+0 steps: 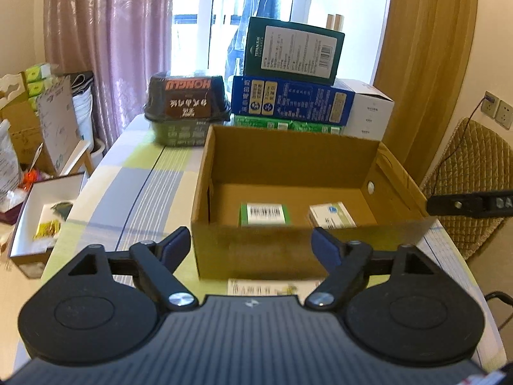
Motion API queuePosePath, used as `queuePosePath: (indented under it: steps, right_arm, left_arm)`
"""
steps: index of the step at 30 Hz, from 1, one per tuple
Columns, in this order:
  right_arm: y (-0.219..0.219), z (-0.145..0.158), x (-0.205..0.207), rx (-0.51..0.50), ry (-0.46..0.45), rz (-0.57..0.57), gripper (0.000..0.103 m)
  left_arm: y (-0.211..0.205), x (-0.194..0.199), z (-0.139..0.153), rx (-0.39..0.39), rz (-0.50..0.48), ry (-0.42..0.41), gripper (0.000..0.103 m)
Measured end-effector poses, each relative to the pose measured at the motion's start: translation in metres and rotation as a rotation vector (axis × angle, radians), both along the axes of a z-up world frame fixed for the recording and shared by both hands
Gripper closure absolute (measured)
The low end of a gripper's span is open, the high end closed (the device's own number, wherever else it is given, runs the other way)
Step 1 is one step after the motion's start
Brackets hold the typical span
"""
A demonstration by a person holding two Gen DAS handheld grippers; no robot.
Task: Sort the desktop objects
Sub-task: 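Open the left tool to drop the green box while the right tool releases the white box, then withdraw both tools from the box back toward the table items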
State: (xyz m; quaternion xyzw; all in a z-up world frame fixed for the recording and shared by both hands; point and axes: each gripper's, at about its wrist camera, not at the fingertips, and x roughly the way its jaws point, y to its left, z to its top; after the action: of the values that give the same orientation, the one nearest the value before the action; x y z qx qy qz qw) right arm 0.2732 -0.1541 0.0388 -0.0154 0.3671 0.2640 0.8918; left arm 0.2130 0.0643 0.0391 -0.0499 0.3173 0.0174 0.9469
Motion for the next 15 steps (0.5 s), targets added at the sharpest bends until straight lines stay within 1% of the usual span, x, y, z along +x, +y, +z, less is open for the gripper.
queuePosePath:
  steps: [6,9,11,15]
  right_arm:
    - [-0.028,-0.004,-0.06,0.03,0.02,-0.033,0.002]
    - [-0.041,-0.011,-0.087,0.049,0.053,-0.045,0.002]
    - [-0.051,-0.015,-0.104,0.065,0.076,-0.057,0.002]
    - [-0.065,-0.023,-0.132,0.076,0.103,-0.075,0.002]
  left_arm:
    - [-0.002,-0.05,0.003,0.012,0.015,0.01,0.009]
    - [-0.003,-0.073,0.004,0.006,0.023,0.01,0.005]
    - [-0.006,-0.087,0.006,0.017,0.019,0.009,0.002]
    - [-0.017,-0.108,0.005,0.05,-0.016,0.018,0.002]
